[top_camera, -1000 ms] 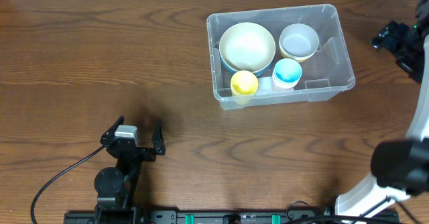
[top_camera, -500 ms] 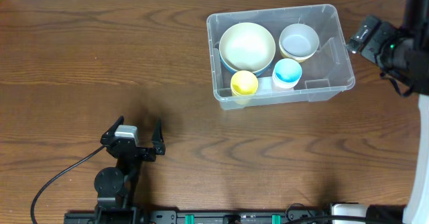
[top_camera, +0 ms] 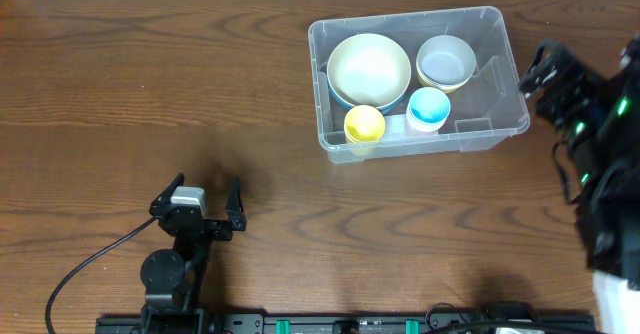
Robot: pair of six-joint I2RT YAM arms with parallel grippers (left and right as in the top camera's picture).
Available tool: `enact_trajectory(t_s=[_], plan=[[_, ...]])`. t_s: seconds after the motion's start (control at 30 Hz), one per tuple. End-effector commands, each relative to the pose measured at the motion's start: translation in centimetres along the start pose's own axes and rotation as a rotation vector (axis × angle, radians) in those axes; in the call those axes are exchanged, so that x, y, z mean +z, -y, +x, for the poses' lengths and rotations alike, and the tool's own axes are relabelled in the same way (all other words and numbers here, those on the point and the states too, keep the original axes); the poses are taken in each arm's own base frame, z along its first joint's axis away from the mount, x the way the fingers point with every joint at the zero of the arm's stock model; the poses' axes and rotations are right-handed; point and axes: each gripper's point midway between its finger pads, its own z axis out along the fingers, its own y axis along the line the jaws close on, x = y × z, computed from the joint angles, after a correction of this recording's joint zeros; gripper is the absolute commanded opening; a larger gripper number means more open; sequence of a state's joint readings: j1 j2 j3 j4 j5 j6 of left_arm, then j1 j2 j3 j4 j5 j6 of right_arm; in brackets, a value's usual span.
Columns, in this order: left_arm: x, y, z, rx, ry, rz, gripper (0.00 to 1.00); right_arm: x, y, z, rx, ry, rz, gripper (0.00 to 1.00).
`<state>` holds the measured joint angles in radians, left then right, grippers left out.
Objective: Pack container
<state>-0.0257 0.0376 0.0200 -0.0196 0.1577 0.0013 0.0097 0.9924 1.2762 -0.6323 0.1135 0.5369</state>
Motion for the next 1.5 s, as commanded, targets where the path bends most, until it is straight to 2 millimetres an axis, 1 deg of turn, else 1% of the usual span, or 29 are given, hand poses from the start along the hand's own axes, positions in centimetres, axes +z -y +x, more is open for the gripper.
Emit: enact_trajectory(t_s=[0.0, 0.13, 0.2, 0.3, 0.37, 0.47, 0.57, 0.63, 0.73, 0.87, 1.03, 1.17, 1.23, 1.3, 1.37, 1.47], plan=[[0.1, 0.0, 1.7, 0.006, -0.053, 0.005, 0.98, -0.4, 0.2, 3.1, -0.124, 0.039, -0.111, 0.99], [0.1, 0.0, 1.7, 0.006, -0.053, 0.005, 0.98, -1.4, 0.2, 6.3, -0.285, 0.150, -0.256, 0.99], [0.1, 0.0, 1.7, 0.006, -0.053, 0.005, 0.98, -1.8, 1.0, 8.1, -0.336, 0.188, -0.287, 0.99], [0.1, 0.0, 1.7, 0.006, -0.053, 0.005, 0.98, -1.9, 3.2, 10.7, -0.357, 0.238, -0.267, 0.99], [0.1, 0.0, 1.7, 0.006, -0.053, 0.005, 0.98, -1.9, 4.2, 12.0, -0.355, 0.263, -0.265, 0.99], [0.1, 0.0, 1.7, 0.006, -0.053, 0.005, 0.98, -2.0, 5.3, 13.4, -0.351, 0.300, -0.266, 0.99], [0.1, 0.0, 1.7, 0.006, -0.053, 0.005, 0.98, -1.8, 6.2, 15.1, -0.350, 0.300, -0.266, 0.99], [0.1, 0.0, 1.7, 0.006, -0.053, 0.005, 0.98, -1.7, 6.6, 15.8, -0.350, 0.301, -0.267, 0.99], [0.1, 0.0, 1.7, 0.007, -0.053, 0.005, 0.98, -1.6, 7.2, 16.5, -0.348, 0.312, -0.263, 0.99], [0.1, 0.0, 1.7, 0.006, -0.053, 0.005, 0.98, -1.9, 8.1, 16.2, -0.337, 0.360, -0.228, 0.99], [0.1, 0.0, 1.7, 0.006, -0.053, 0.005, 0.98, -2.3, 8.1, 16.2, -0.400, 0.415, -0.230, 0.99], [0.1, 0.0, 1.7, 0.006, -0.053, 0.005, 0.98, -2.4, 8.1, 16.1, -0.410, 0.421, -0.229, 0.99], [0.1, 0.0, 1.7, 0.006, -0.053, 0.005, 0.98, -2.5, 7.7, 16.1, -0.457, 0.432, -0.240, 0.99], [0.1, 0.0, 1.7, 0.006, -0.053, 0.005, 0.98, -2.6, 7.1, 16.5, -0.557, 0.432, -0.265, 0.99], [0.1, 0.0, 1.7, 0.006, -0.053, 0.005, 0.98, -2.4, 6.9, 17.2, -0.632, 0.417, -0.273, 0.99], [0.1, 0.0, 1.7, 0.006, -0.053, 0.005, 0.98, -2.0, 7.3, 17.9, -0.636, 0.378, -0.264, 0.99]])
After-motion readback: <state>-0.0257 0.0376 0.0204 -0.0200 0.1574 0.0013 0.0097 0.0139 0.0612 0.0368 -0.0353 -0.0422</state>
